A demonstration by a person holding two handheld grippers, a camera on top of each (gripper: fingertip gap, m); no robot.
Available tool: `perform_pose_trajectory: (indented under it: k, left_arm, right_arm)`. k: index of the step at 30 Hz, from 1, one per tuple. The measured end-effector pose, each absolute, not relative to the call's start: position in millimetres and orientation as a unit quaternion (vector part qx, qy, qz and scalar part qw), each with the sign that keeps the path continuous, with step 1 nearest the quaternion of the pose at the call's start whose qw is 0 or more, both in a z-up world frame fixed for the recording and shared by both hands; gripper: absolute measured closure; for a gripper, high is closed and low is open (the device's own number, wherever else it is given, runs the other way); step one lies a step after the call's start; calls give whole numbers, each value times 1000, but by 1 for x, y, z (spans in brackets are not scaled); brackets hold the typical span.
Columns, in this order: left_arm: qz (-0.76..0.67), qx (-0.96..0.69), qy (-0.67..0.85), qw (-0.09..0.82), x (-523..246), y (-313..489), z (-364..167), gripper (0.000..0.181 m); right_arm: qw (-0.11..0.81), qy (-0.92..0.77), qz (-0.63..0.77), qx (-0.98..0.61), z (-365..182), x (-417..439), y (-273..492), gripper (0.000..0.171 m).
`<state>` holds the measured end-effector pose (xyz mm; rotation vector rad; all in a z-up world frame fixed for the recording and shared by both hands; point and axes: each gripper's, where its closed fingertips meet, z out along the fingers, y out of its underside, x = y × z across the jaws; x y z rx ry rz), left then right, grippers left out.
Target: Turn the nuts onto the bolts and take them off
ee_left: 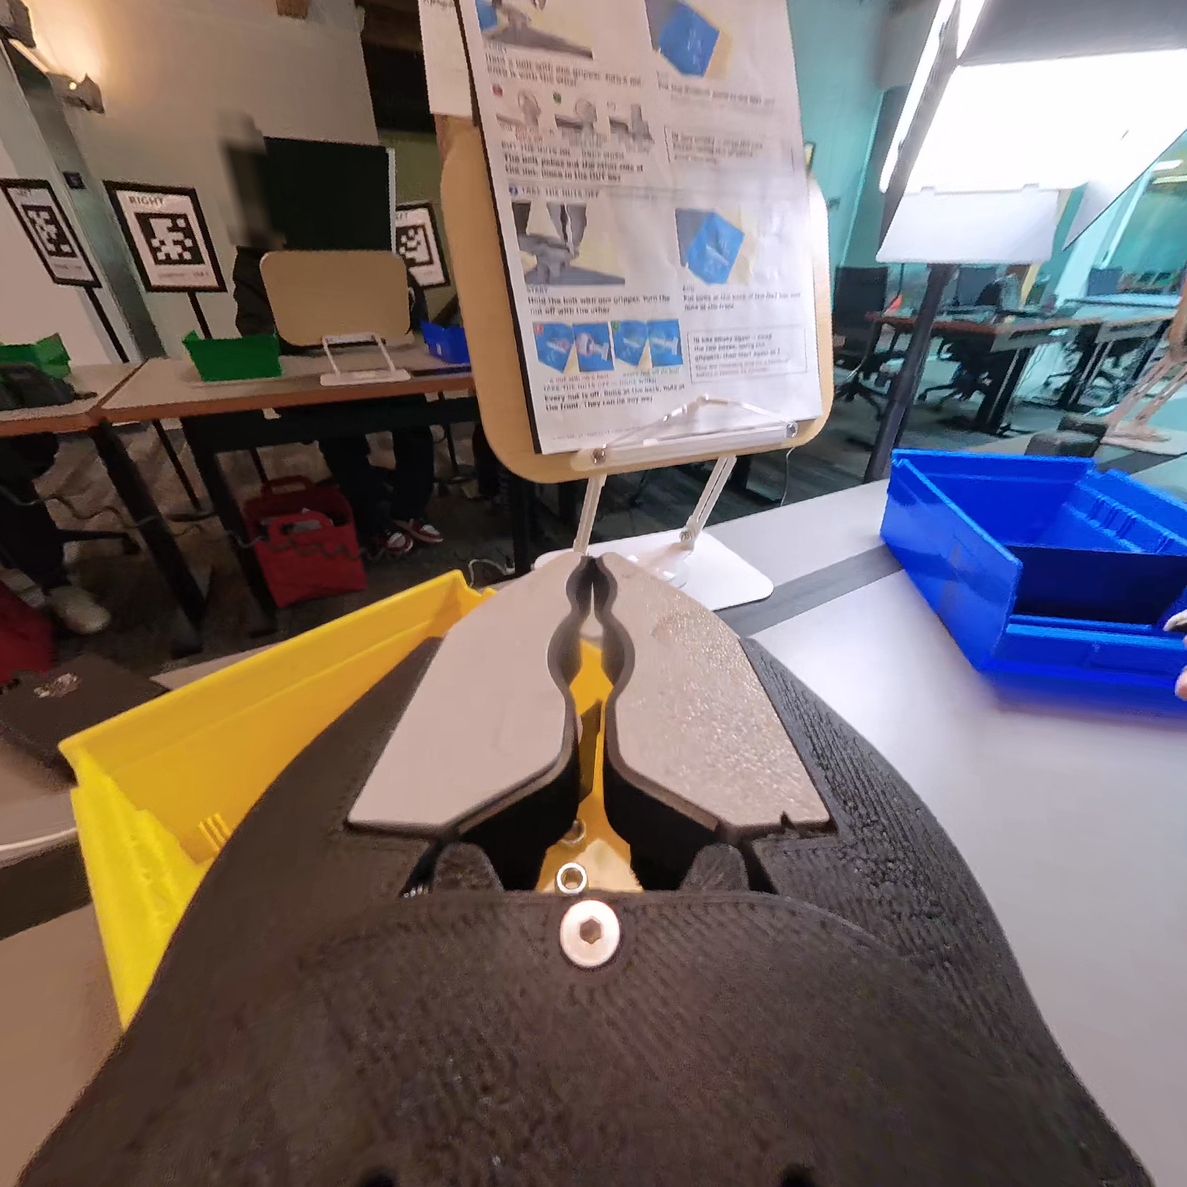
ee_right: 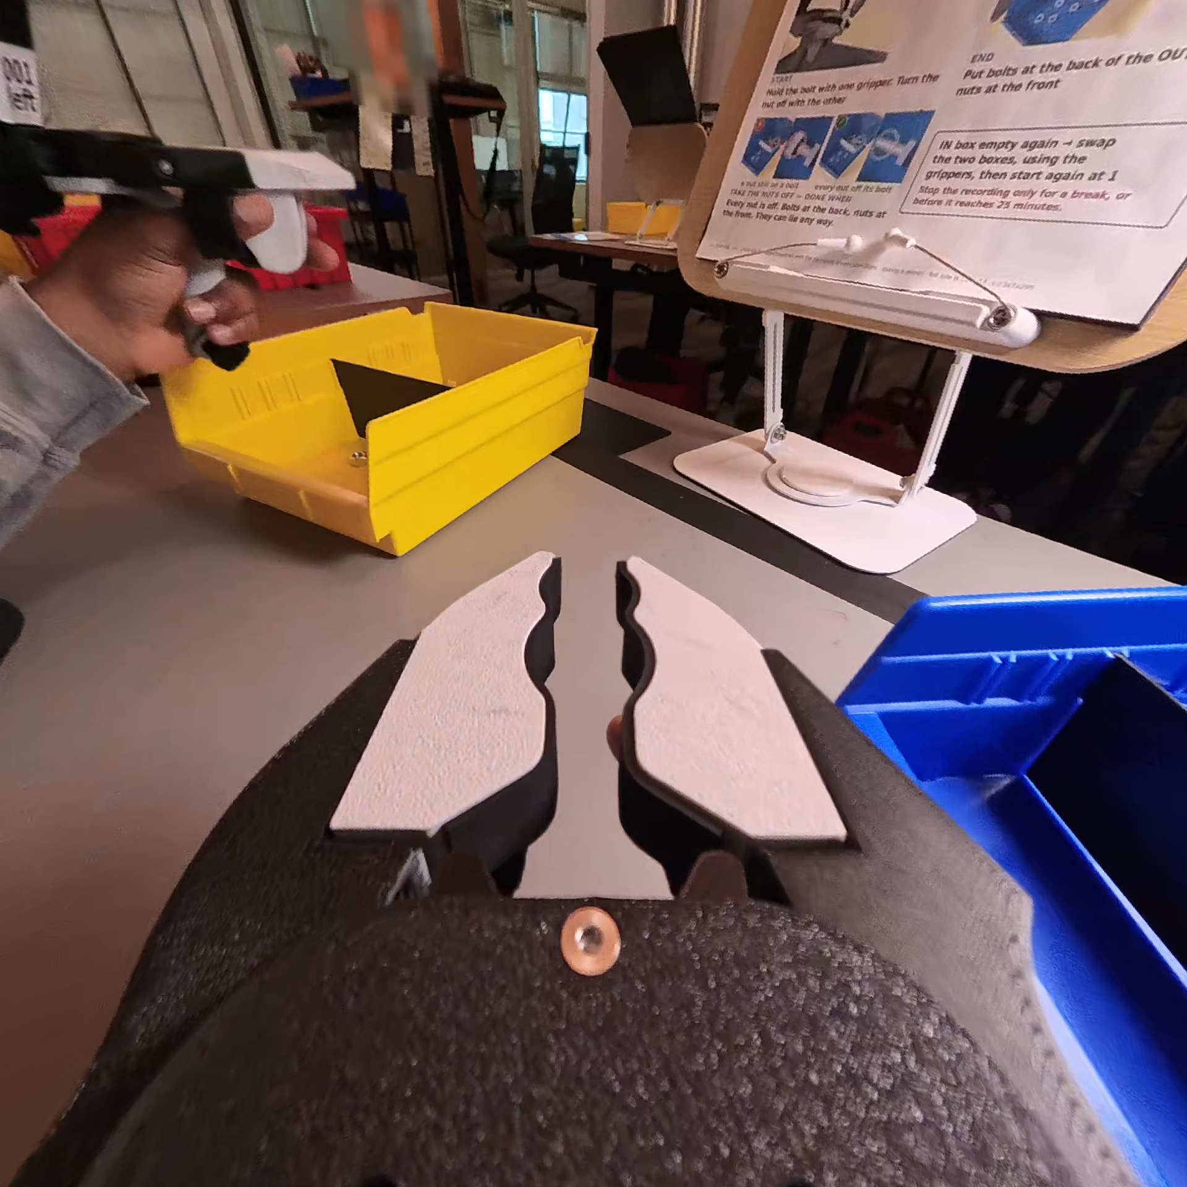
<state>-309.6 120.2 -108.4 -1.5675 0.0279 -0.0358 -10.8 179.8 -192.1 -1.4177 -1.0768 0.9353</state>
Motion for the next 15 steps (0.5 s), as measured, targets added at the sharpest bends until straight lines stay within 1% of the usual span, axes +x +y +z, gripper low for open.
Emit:
perform_pose_trajectory:
  k: [4, 7, 11, 15]
  left_arm:
    - [3, -675, 34, 737, -324, 119, -82, 181]
    - [58, -675, 91, 730, -336, 129, -68, 181]
    - [116, -689, 159, 698, -350, 146, -49, 181]
    - [157, -685, 153, 695, -379, 163, -25, 181]
  right_arm:
    - [541, -465, 402, -573, -189, -11, 174, 170]
    - [547, -466, 407, -563, -188, -10, 170, 171]
    - [562, -473, 401, -548, -187, -10, 169, 171]
    - [557, -478, 402, -548, -193, -12, 169, 171]
